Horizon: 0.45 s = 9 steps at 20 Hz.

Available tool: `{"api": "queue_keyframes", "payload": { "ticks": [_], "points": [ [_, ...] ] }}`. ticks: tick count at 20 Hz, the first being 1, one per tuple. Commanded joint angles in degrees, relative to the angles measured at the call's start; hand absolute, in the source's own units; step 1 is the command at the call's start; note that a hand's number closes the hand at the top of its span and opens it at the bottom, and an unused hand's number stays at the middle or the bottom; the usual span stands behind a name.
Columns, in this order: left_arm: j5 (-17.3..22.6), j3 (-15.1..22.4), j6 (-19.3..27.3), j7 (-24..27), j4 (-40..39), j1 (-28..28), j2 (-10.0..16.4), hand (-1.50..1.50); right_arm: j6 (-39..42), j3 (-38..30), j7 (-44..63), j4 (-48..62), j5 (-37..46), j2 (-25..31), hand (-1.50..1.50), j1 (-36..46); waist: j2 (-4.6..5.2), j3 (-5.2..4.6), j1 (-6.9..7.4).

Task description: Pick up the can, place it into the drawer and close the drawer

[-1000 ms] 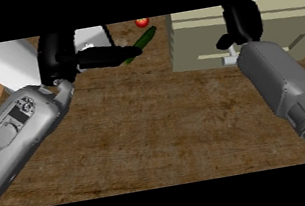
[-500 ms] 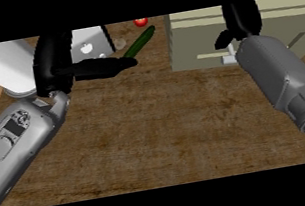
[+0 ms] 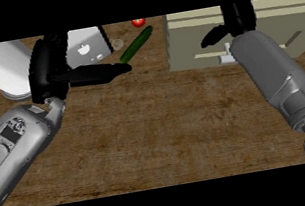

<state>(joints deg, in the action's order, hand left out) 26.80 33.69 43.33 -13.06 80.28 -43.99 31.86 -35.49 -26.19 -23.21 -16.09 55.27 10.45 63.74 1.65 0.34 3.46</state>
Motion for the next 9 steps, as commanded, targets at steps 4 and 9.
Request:
{"api": "queue_keyframes", "payload": {
  "ticks": [4,9],
  "points": [
    [-0.2,-1.7,-0.7,0.2,0.2,2.3,1.8,-1.5,7.6,-11.3,-3.7,-2.8,-14.8,-4.7,-1.5,5.6,-0.87,-0.16,-0.25],
    [-2.2,-0.9,1.2,1.7,2.5,6.6,-0.7,-1.5,9.1,-12.3,-4.8,-2.0,-16.6,-3.6,-1.5,6.3,-0.88,-0.28,-1.03]
  ]
}}
